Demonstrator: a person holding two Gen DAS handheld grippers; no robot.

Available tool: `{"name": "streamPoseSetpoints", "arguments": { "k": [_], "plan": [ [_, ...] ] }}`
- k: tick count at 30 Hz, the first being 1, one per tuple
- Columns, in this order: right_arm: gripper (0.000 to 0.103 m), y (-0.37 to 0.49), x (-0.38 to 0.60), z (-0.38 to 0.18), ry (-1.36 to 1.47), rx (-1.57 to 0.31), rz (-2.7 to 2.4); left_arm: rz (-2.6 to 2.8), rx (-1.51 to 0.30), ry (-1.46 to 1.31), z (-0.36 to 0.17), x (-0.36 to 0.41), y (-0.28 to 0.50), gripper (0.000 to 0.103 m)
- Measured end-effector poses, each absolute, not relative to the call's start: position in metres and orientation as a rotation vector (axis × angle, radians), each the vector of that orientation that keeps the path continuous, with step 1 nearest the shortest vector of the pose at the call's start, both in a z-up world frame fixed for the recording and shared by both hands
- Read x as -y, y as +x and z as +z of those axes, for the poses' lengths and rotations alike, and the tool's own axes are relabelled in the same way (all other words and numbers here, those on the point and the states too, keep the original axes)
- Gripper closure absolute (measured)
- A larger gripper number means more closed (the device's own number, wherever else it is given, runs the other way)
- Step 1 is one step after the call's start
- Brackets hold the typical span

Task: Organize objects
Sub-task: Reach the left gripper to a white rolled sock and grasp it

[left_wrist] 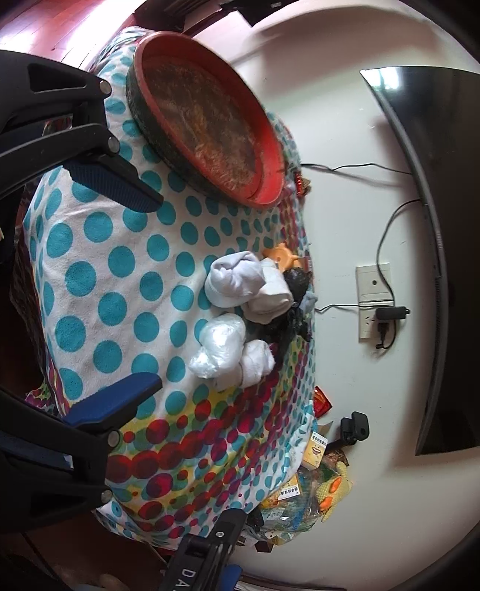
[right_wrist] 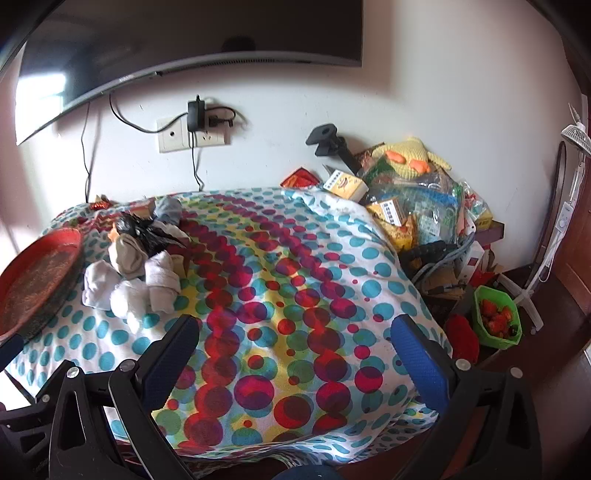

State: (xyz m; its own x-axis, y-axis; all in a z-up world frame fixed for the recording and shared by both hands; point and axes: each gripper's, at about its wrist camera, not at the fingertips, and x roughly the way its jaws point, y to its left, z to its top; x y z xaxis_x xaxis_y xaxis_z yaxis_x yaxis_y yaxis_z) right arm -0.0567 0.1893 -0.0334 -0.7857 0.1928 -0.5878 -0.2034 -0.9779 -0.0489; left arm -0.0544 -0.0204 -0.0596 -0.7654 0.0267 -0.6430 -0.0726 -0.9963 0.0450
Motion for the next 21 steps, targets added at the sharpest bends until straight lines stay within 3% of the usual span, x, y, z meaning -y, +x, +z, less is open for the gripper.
{"name": "streamPoseSetpoints", "arguments": {
  "k": [16, 21],
  "plan": [
    [0.0, -0.082, -0.186, -0.069, -1.058, -0.023, 2.773, 2.825, 0.058, -1.154, -0.075, 0.065, -0.153, 0.013],
    [0.0, -0.085, -0.182, -0.07, -1.068, -0.023, 2.792, 2.816, -0.087, -1.189, -0.076, 0.043, -0.191, 0.014]
  ]
}}
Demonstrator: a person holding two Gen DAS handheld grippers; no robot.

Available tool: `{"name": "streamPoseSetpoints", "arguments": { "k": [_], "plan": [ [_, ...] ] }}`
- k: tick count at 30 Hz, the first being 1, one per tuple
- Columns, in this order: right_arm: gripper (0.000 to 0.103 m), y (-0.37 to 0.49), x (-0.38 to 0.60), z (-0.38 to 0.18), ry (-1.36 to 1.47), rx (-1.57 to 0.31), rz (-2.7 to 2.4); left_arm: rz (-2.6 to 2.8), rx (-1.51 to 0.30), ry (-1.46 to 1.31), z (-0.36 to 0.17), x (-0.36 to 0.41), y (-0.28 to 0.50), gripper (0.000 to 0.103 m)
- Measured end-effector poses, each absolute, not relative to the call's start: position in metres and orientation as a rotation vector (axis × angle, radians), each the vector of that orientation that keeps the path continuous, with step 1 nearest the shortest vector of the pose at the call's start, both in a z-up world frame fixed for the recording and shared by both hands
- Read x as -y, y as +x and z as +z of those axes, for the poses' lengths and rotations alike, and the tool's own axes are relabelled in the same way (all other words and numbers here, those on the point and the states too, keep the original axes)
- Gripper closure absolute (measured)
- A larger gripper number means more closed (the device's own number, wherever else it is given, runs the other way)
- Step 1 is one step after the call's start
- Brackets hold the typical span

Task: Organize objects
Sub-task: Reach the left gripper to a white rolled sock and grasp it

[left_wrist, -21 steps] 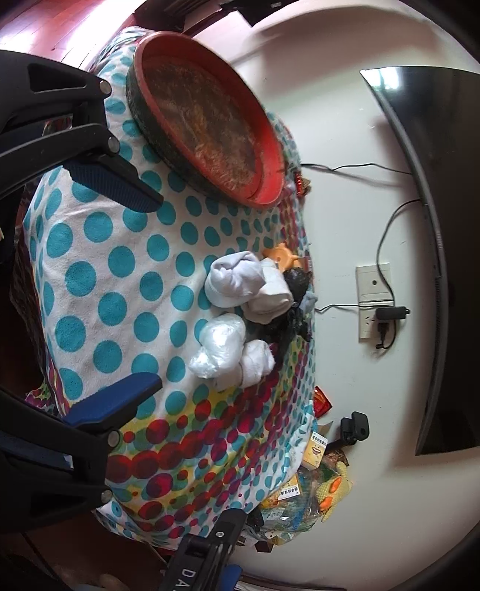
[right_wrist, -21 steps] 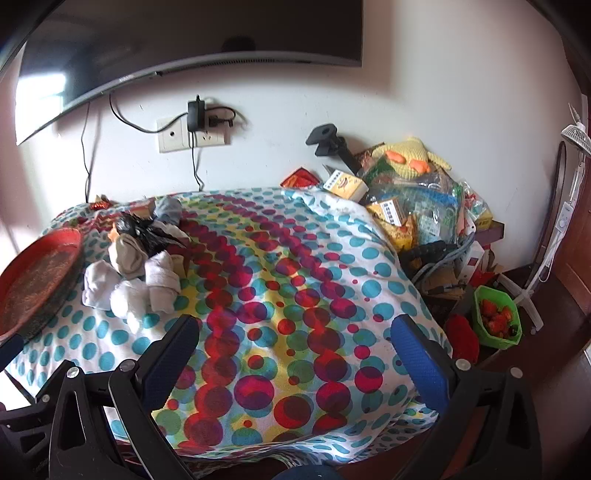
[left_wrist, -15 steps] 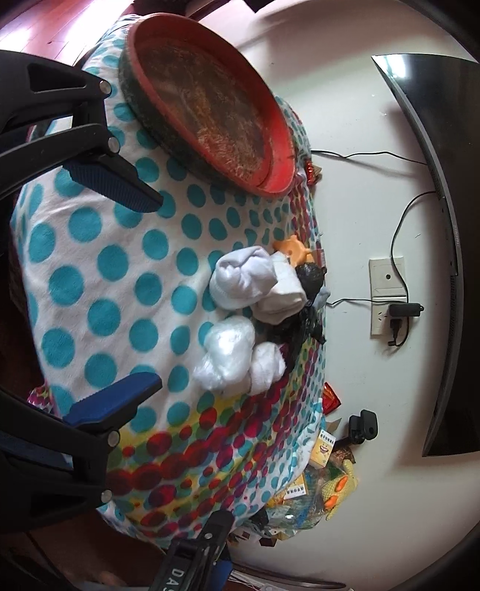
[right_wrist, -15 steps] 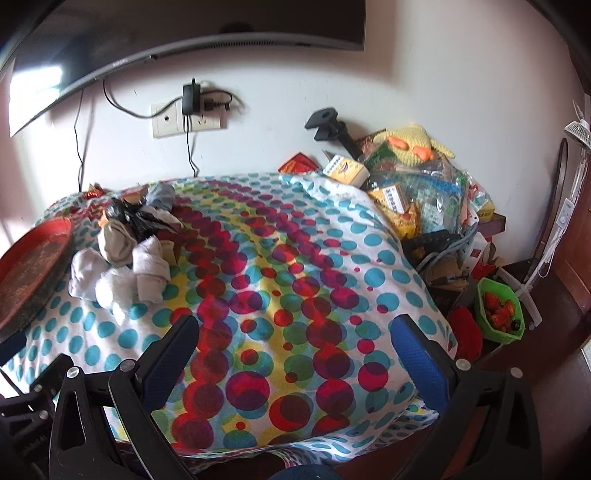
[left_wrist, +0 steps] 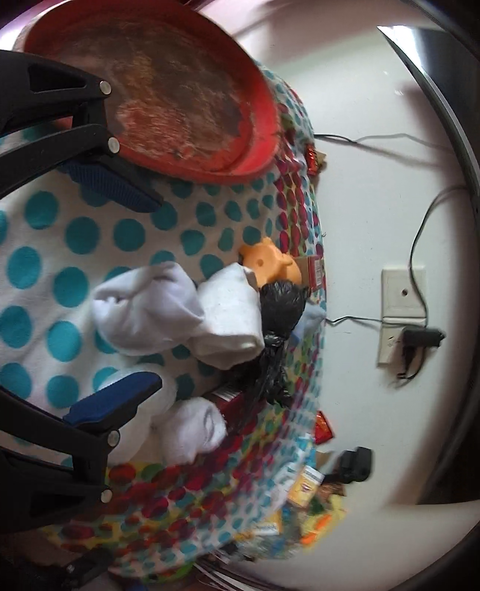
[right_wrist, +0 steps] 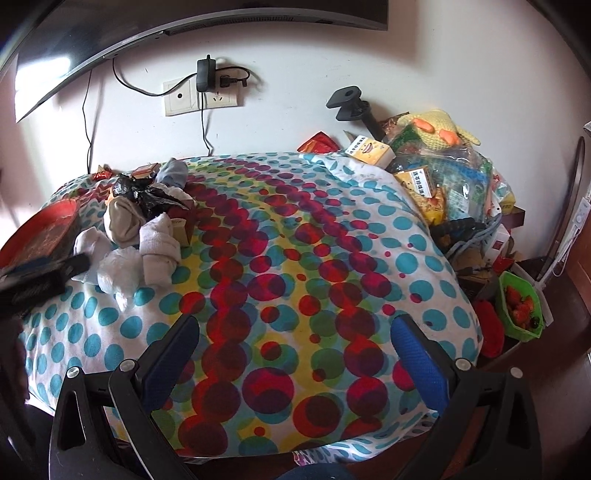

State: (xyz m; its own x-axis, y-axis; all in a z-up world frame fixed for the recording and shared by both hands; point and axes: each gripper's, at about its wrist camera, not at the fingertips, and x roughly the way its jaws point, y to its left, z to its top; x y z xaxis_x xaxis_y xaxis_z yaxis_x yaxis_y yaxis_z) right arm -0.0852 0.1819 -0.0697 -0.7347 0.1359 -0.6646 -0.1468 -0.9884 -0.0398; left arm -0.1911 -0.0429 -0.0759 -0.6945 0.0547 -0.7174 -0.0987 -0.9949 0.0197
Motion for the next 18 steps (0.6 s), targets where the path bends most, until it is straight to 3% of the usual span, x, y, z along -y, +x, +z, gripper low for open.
{"name": "streamPoseSetpoints", "arguments": {
  "k": [2, 7, 18],
  "plan": [
    [0.0, -0.087, -0.182, -0.071, -1.074, -0.033, 2.799, 2.802, -0.097, -1.215, -0.081, 0.041, -0.202, 0.037],
    [0.0, -0.09, -0.183, -0.08, -1.127, -0.056, 2.795, 2.721, -0.03, -1.266, -0.095, 0.038, -0.21, 0.056],
    [0.0, -0.087, -0.178, -0.077, -1.12, -0.067, 2.818, 2.851, -0.227, -1.191, -0.073, 0.019, -0.18, 0.058]
  ]
}}
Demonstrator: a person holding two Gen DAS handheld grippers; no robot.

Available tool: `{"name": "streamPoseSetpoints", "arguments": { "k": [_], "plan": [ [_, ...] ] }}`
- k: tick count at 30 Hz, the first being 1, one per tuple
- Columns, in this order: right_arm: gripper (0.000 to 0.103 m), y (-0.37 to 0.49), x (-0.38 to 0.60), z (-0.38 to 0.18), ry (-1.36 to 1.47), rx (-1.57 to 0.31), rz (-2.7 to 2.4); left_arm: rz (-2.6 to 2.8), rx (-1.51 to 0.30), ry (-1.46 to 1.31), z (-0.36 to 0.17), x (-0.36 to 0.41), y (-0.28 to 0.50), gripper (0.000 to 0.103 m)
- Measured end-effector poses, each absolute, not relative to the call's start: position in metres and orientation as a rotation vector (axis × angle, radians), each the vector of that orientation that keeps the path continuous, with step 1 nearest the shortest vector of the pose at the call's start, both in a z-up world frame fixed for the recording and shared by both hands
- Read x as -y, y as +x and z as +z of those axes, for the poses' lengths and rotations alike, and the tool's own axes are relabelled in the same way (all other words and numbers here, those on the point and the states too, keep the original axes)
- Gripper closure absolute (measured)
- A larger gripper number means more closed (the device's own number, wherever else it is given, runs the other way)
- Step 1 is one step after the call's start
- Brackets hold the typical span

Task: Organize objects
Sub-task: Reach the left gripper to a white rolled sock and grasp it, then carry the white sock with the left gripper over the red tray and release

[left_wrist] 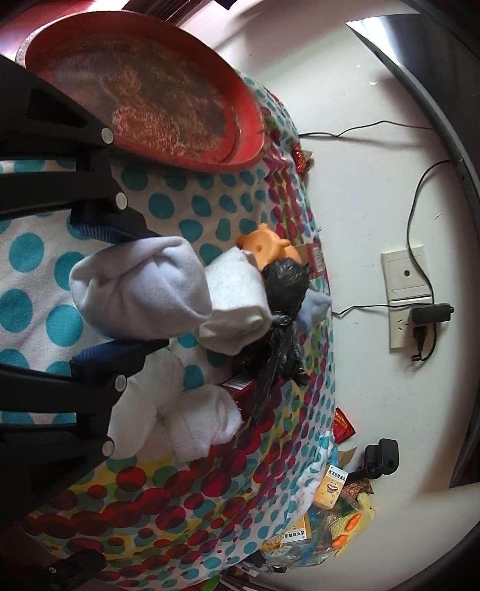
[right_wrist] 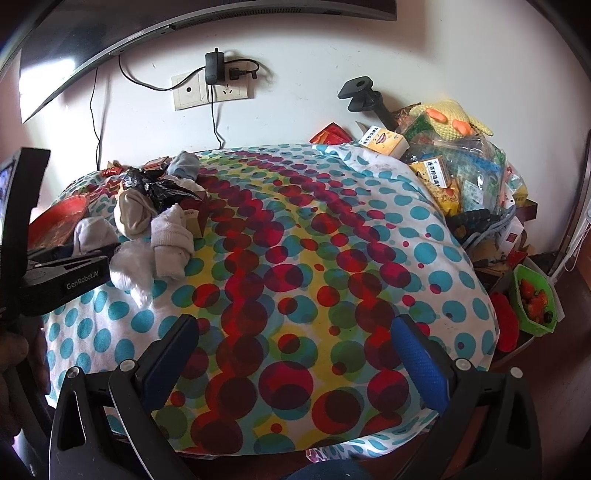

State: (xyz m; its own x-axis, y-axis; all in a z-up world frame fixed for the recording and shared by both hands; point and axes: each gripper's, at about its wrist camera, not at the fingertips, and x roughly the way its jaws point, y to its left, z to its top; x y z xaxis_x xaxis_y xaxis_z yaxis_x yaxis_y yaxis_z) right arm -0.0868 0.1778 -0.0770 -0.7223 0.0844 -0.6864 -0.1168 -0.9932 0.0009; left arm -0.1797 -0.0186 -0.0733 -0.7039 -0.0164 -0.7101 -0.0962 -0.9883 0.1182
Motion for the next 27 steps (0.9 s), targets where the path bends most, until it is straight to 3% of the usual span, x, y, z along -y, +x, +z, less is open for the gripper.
{"name": "streamPoseSetpoints", "arguments": {
  "k": [27],
  "plan": [
    [0.0, -0.082, -0.166, -0.08, -1.122, -0.029, 2.835, 2.98, -0.196, -1.161, -0.033, 0.064, -0.168, 0.058]
  ]
}}
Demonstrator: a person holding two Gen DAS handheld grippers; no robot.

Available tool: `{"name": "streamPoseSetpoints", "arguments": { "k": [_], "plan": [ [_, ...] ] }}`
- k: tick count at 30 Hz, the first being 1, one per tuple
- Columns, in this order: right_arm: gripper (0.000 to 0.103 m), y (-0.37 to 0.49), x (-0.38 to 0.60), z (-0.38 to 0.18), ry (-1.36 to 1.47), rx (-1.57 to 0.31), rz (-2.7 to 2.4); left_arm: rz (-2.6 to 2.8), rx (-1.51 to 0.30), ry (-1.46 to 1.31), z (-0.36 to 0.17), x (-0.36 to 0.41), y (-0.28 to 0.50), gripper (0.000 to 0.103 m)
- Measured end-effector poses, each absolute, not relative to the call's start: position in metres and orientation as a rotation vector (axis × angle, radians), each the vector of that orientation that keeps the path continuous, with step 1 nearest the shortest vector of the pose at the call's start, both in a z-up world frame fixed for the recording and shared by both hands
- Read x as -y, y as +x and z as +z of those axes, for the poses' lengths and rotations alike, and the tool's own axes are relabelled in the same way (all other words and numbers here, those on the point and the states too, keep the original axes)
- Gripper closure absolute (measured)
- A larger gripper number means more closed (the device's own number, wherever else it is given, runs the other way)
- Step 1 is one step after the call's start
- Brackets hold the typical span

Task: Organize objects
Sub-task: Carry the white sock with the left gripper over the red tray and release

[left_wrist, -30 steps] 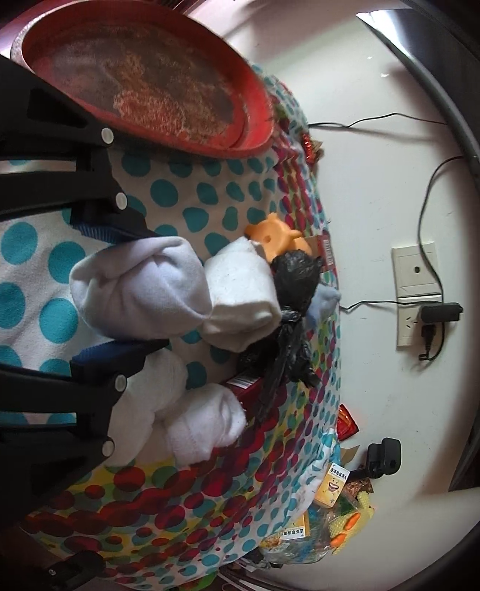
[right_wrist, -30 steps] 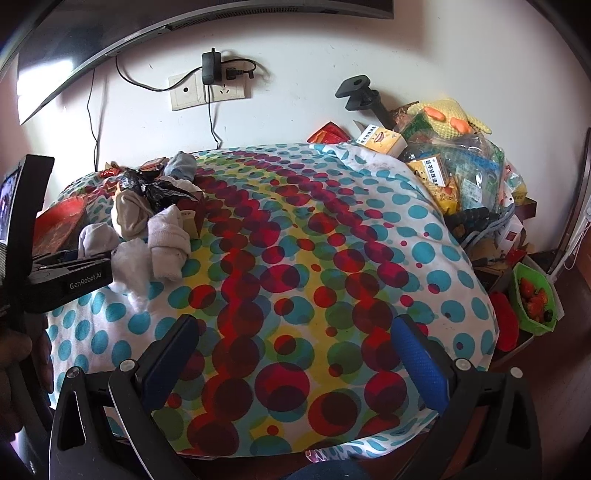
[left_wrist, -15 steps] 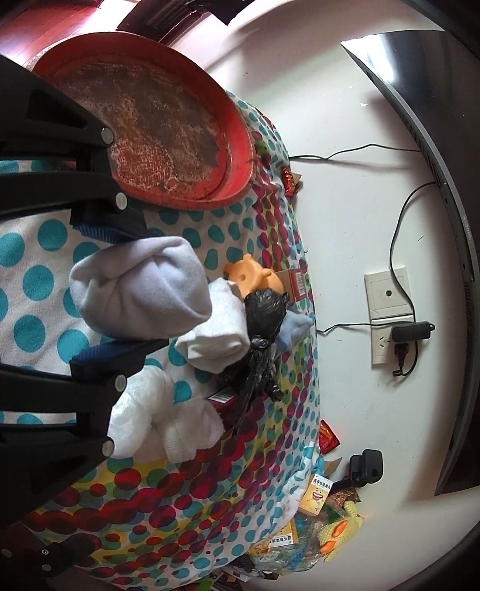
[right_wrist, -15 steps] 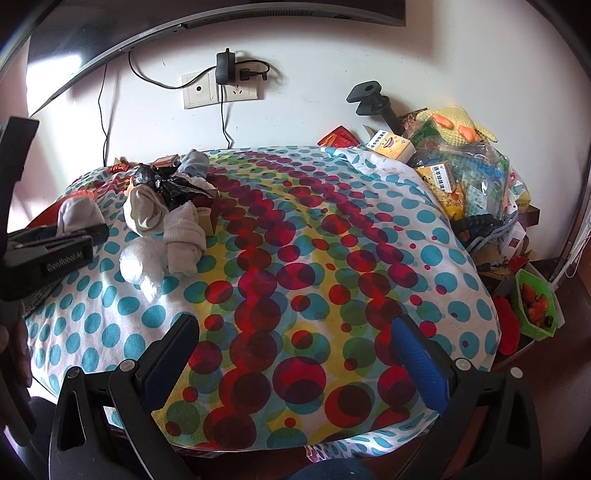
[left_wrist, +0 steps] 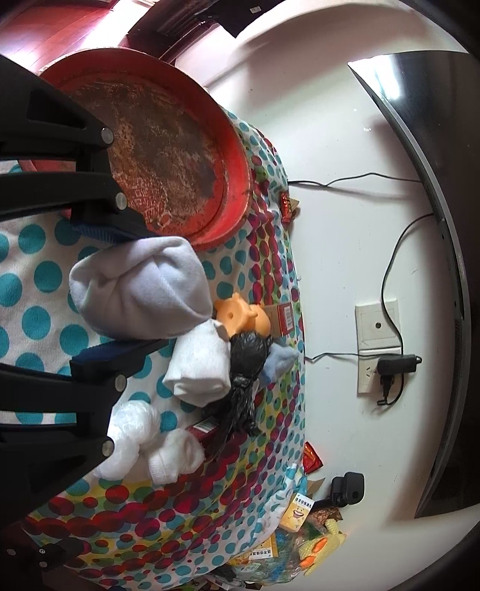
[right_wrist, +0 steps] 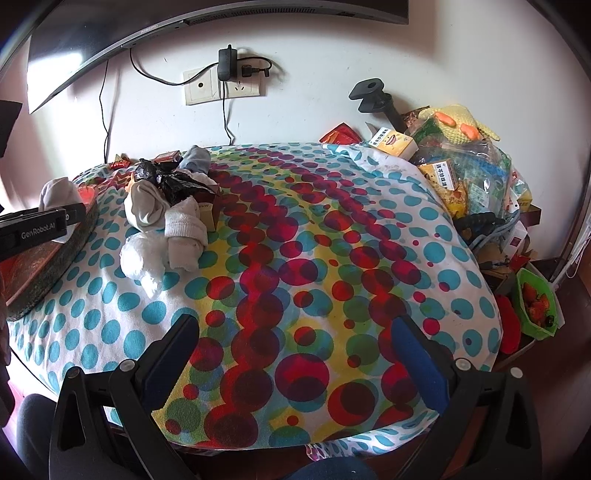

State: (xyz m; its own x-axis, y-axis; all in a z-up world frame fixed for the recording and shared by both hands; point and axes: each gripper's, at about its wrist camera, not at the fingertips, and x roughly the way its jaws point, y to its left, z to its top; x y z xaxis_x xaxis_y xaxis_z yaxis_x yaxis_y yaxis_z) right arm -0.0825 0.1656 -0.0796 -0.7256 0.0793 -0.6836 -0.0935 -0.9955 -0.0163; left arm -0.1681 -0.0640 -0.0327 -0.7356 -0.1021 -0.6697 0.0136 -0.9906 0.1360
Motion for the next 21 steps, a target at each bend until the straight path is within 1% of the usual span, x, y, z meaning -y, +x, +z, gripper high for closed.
{"name": "streamPoseSetpoints", "arguments": {
  "k": [14, 21],
  "plan": [
    [0.0, -0.082, -0.163, -0.078, -1.132, -0.022, 2.837, -2.766, 0.128, 1.075, -0.027, 0.124, -0.163, 0.058],
    [0.0, -0.082, -0.162, -0.08, -1.141, -0.017, 2.841, -2.685, 0.065, 1.065, -0.028, 0.171, -0.159, 0.058]
  ]
}}
